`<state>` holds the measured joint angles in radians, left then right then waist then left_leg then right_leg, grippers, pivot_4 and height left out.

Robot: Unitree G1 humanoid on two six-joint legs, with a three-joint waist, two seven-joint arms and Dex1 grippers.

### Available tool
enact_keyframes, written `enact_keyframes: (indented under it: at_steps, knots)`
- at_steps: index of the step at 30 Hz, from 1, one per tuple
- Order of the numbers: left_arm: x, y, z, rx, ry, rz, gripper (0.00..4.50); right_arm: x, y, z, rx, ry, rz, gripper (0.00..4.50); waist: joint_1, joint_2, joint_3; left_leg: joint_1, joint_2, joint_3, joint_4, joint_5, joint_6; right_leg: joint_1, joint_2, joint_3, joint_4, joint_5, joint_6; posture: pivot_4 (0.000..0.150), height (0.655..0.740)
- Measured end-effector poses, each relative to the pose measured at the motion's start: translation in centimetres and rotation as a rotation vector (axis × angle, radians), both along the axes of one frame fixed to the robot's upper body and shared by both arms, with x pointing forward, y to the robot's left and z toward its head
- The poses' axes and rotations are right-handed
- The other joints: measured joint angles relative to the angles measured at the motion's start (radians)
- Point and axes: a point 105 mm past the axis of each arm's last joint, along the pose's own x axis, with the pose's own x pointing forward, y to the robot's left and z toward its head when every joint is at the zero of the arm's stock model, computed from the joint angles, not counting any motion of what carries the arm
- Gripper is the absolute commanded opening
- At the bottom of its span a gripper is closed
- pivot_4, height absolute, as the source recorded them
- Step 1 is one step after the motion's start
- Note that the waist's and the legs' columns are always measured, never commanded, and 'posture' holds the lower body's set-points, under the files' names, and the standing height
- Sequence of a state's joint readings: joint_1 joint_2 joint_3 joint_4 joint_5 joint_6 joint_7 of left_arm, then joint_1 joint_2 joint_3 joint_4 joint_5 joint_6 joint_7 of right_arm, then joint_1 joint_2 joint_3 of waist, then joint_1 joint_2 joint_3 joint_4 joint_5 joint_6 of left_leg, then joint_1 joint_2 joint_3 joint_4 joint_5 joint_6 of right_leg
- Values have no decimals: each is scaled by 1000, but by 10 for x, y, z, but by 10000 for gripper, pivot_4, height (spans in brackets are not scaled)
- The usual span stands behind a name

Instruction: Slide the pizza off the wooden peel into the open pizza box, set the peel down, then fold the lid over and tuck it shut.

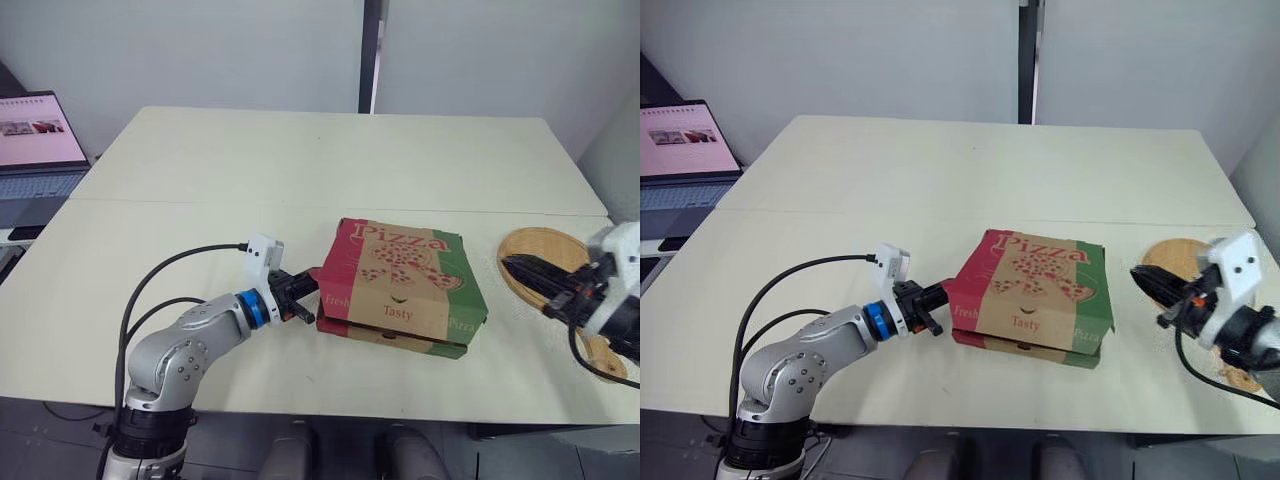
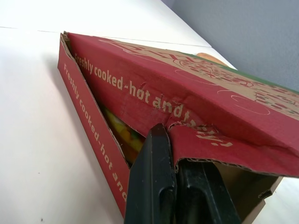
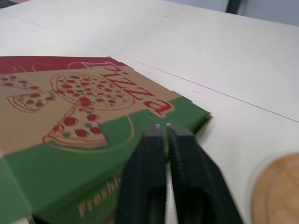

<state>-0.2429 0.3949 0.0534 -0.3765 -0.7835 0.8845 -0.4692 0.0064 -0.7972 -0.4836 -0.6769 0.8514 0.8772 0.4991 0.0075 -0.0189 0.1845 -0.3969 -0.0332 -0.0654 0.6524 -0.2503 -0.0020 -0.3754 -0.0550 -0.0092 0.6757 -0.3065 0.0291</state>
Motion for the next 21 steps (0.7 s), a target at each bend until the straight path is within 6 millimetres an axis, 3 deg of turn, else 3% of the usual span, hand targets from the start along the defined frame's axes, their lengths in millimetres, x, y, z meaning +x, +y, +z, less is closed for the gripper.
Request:
enact_keyframes:
  at_steps: [3, 6, 10, 16, 18, 21]
  knots:
    - [-1, 0, 1, -10, -2, -7, 0, 2, 20, -12, -14, 48, 81, 222, 1, 0, 0, 0, 0, -1, 0, 0, 0, 0, 0, -1, 0, 0, 0, 1500, 7400]
    - [-2, 1, 2, -11, -5, -20, 6212, 1, 28, -22, -30, 85, 118, 0, 1, 0, 0, -1, 0, 0, -1, 0, 0, -1, 0, 0, 0, 0, 0, 1500, 7400]
    - [-12, 10, 1, 22, -4, -84, 19116, 2, 33, -24, -47, 83, 147, 0, -1, 0, 0, 0, 0, 0, -2, 0, 0, -1, 0, 0, 0, 0, 0, 1500, 7400]
    - [-20, 36, 16, 59, -32, -169, 38374, 5, 32, -24, -60, 73, 145, 0, -2, 0, 0, 0, 1, 0, -3, 0, 0, -2, 0, 0, 0, 0, 0, 1500, 7400]
    - [-17, 48, 29, 70, -4, -225, 44618, 5, 31, -24, -58, 69, 150, 0, -3, -1, 1, -1, 1, -1, -3, 0, -1, -4, 1, -1, 1, 0, 0, 1500, 7400]
    - [-10, 62, 72, 68, -70, -278, 44851, 5, 31, -24, -63, 65, 156, 0, -2, -1, 1, -1, 0, 0, -3, 0, 0, -4, 1, -1, 0, 0, 0, 1500, 7400]
